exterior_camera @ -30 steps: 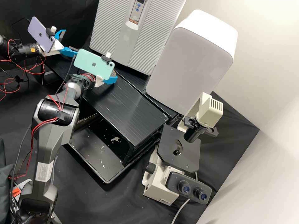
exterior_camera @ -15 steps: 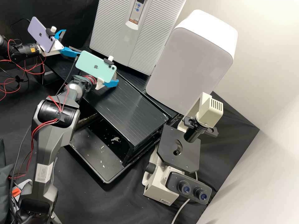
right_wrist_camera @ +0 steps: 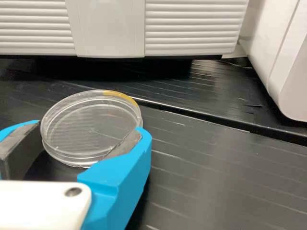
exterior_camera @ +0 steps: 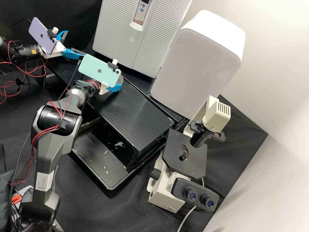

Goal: Slide the petri dish to the right

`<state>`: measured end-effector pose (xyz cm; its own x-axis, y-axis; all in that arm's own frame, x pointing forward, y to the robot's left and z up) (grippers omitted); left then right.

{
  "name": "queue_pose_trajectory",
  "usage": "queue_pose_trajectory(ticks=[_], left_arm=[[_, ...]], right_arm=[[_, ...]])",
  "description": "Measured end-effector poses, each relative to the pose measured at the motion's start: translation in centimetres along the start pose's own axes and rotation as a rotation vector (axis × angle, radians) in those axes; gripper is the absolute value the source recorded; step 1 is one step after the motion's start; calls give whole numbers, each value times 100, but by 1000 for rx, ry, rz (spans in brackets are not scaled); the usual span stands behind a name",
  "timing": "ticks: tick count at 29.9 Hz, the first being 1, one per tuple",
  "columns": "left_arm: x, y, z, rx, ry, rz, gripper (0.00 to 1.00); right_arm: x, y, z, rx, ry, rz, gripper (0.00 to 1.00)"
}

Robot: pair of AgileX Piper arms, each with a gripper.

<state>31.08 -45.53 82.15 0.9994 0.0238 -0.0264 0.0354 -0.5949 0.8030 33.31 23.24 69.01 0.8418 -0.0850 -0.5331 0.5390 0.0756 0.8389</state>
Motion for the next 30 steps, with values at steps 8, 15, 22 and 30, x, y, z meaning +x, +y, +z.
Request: queue_pose_trajectory(ticks=[8,15,22,30], left_arm=[[0,0,0,0,0,0,100],[0,0,0,0,0,0,100],[0,0,0,0,0,0,100],[0,0,0,0,0,0,100]], right_arm=[[4,12,10,4,-2,0,0],[7,15,21,11,-6,-6,0],[-61,10,60,-5,-7,-6,0],[-236,6,225,-4,-25,29,0]])
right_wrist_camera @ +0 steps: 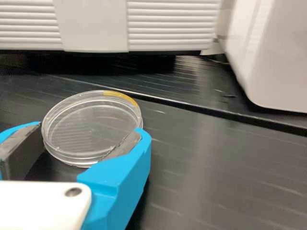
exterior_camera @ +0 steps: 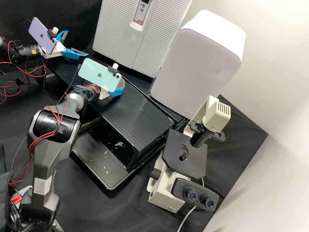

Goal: Slide the petri dish to the right

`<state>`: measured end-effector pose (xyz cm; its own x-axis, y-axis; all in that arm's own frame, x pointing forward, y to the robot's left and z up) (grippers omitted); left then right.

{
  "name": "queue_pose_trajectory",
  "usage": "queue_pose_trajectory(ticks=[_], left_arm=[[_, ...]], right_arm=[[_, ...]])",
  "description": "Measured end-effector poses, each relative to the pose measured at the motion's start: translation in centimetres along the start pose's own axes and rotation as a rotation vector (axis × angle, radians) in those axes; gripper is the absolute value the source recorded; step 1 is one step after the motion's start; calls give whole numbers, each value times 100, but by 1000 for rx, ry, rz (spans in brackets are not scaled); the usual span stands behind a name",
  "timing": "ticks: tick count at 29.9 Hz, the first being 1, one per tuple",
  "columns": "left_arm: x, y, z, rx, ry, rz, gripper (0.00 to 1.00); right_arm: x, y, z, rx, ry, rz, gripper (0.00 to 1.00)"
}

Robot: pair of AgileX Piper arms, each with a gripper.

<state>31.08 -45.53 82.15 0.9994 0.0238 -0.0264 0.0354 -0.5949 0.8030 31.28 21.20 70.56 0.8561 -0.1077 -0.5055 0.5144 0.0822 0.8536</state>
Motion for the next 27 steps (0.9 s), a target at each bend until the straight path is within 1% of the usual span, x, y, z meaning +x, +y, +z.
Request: queue_pose_trajectory(ticks=[4,5,7,9,10,13,15,16,18,20,21,22,24,25,26,27], left_arm=[[0,0,0,0,0,0,100],[0,0,0,0,0,0,100],[0,0,0,0,0,0,100],[0,0,0,0,0,0,100],[0,0,0,0,0,0,100],[0,0,0,0,0,0,100],[0,0,0,0,0,0,100],[0,0,0,0,0,0,100],[0,0,0,0,0,0,100],[0,0,0,0,0,0,100],[0,0,0,0,0,0,100],[0,0,0,0,0,0,100],[0,0,0,0,0,0,100],[0,0,0,0,0,0,100],[0,0,0,0,0,0,100],[0,0,0,0,0,0,100]], right_arm=[[-78,12,129,-12,-2,13,0],[-98,27,157,-16,0,21,0],[-120,50,240,-10,-10,34,0],[-143,48,316,-12,-16,38,0],[-160,61,341,-3,-16,44,0],[-198,79,457,-14,-20,58,0],[-215,77,523,-9,-26,65,0],[-228,92,551,-15,-26,78,0],[-245,94,615,-17,-30,88,0],[-272,110,687,-4,-39,104,0],[-292,117,745,0,-47,115,0],[-305,131,769,7,-50,126,0],[-331,145,838,10,-58,147,0],[-347,149,873,18,-61,156,0],[-358,151,904,18,-63,166,0],[-364,153,929,11,-64,177,0]])
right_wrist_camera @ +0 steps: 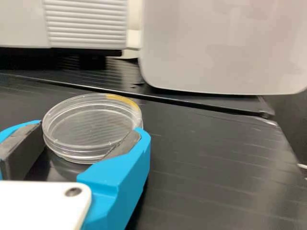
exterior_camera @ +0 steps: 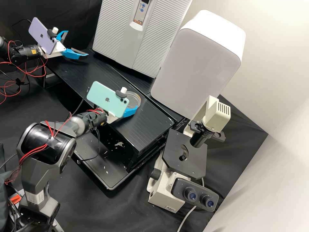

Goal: Slide the petri dish to the right

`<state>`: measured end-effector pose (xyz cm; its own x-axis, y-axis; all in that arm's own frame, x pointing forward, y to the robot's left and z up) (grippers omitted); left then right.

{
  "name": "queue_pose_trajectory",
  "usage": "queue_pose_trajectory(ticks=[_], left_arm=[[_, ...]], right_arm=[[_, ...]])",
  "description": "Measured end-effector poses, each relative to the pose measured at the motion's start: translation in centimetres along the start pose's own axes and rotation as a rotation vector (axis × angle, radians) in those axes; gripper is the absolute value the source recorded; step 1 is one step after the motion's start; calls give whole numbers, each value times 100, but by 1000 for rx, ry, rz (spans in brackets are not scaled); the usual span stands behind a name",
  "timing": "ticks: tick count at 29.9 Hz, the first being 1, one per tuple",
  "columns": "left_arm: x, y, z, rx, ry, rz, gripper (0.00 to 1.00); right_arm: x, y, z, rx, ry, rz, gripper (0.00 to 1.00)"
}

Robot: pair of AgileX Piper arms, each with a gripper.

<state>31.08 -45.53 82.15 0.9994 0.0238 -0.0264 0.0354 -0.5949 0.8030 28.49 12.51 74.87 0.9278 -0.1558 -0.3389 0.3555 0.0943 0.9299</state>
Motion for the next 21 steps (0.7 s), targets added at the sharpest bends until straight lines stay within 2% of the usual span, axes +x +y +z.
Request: queue_pose_trajectory(ticks=[2,7,15,21], left_arm=[[0,0,0,0,0,0,100],[0,0,0,0,0,0,100],[0,0,0,0,0,0,100],[0,0,0,0,0,0,100]], right_arm=[[-16,11,85,8,-12,24,0],[-52,14,184,22,-14,59,0],[-78,-13,241,6,-1,80,0],[-89,-26,262,7,2,85,0]])
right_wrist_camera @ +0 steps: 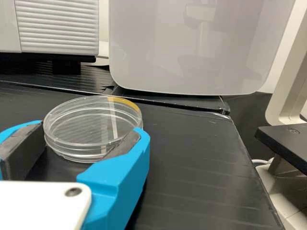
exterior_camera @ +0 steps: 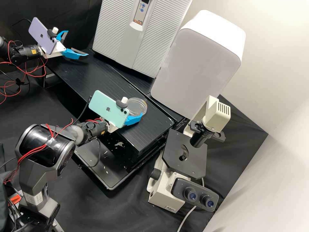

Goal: Slide the petri dish to the right

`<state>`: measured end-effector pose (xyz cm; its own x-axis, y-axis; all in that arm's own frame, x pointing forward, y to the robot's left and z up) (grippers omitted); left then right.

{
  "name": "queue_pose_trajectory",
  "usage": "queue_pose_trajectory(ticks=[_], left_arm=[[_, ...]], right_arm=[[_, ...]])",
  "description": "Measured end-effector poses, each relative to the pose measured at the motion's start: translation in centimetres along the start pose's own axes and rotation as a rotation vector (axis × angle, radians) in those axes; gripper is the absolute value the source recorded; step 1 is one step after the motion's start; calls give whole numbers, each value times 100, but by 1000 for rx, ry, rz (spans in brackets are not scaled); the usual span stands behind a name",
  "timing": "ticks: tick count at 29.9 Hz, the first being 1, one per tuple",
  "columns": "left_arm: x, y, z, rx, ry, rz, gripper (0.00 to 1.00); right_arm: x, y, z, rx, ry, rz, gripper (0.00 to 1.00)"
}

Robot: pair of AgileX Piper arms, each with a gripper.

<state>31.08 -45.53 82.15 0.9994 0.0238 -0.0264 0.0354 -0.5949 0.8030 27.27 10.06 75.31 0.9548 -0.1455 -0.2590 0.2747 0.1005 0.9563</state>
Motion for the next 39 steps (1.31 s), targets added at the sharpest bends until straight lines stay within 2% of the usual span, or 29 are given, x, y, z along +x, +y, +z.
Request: queue_pose_trajectory(ticks=[3,8,21,22,30,33,39], left_arm=[[0,0,0,0,0,0,100],[0,0,0,0,0,0,100],[0,0,0,0,0,0,100],[0,0,0,0,0,0,100],[0,0,0,0,0,0,100],[0,0,0,0,0,0,100],[0,0,0,0,0,0,100]], right_arm=[[-16,-14,31,-11,0,8,0],[-53,-30,82,-12,-2,24,0],[-89,-35,118,-23,-4,37,0],[-89,-33,119,-23,-3,40,100],[-91,-30,138,-70,-22,44,100],[-92,-22,146,-76,-32,53,100],[-98,-10,162,-69,-57,73,100]])
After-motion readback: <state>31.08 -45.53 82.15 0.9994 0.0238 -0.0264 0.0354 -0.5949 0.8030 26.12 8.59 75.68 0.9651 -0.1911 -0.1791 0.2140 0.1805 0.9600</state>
